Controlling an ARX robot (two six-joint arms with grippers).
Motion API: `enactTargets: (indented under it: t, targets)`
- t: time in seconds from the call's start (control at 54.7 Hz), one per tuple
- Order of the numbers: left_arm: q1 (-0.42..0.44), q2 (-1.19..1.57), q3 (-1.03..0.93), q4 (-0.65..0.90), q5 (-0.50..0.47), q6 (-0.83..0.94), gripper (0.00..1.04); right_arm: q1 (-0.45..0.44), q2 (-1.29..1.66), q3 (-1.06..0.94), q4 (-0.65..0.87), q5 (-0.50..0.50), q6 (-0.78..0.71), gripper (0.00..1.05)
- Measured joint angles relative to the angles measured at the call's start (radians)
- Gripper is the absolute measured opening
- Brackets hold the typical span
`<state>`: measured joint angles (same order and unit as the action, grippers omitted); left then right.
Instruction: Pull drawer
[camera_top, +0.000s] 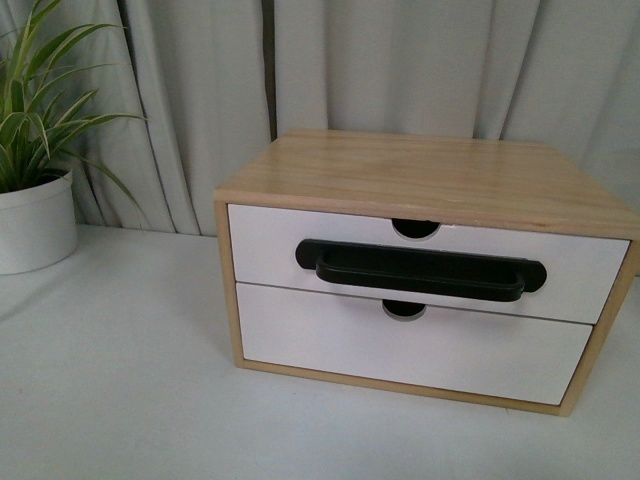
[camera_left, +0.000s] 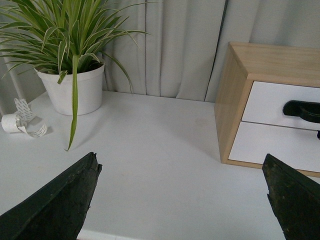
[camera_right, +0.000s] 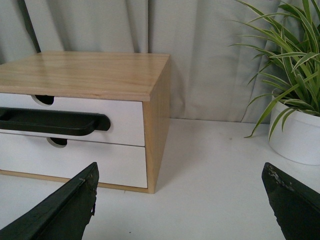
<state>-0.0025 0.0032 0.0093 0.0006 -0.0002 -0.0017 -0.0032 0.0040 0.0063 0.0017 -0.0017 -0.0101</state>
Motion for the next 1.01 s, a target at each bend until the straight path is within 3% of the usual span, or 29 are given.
enactTargets:
  t: [1.006]
  targets:
    - [0.0,0.0,0.0,0.0,0.0,0.0,0.99,0.0,0.0,0.0,0.0,0.0,0.0,0.96]
